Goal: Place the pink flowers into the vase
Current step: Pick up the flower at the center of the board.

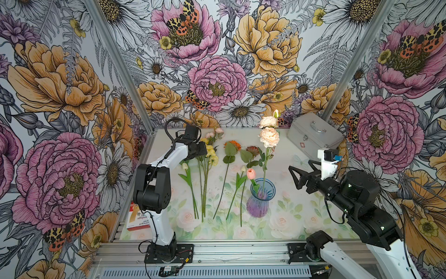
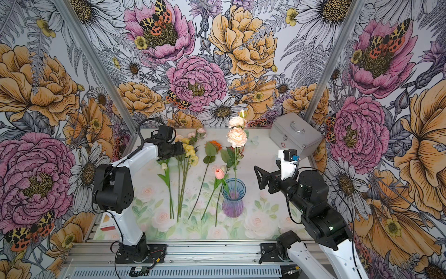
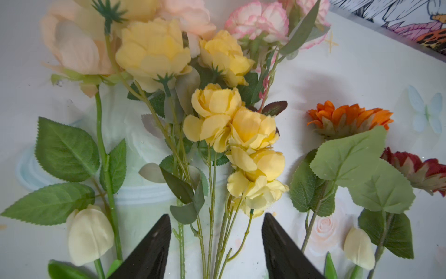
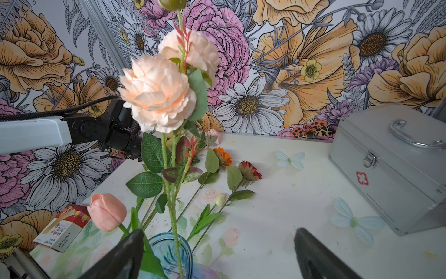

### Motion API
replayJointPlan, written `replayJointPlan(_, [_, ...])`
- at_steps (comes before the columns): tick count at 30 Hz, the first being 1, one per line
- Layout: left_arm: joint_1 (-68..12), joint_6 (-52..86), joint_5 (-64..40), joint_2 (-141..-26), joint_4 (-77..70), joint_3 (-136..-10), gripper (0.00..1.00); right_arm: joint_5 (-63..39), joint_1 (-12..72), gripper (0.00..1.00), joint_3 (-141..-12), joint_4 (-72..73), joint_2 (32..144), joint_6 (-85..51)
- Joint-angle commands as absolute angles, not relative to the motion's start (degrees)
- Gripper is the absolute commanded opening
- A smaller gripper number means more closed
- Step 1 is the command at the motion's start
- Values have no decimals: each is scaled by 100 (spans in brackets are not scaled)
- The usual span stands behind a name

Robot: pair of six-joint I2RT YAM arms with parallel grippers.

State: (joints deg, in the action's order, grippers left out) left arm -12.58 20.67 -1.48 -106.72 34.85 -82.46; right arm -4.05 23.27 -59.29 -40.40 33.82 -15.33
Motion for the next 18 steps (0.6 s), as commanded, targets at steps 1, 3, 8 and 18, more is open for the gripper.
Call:
replayJointPlan(1, [-1379, 2015, -279, -10709, 3473, -8106, 59, -321, 2294, 98, -5880, -4030, 3329, -1466])
replayJointPlan(3, [-1471, 1987, -290, -10739, 3475, -8068, 59, -331, 2296, 98, -5889, -4034, 3340, -1457])
replayJointPlan(8, [-1617, 1938, -316, -10838, 3467, -7993, 57, -371, 2299, 98, -5897, -4033, 3388, -1459])
replayJointPlan(18, [-1776, 1813, -229, -11184, 3477, -7961, 48, -396, 2286, 98, -5877, -4036, 3382, -1499])
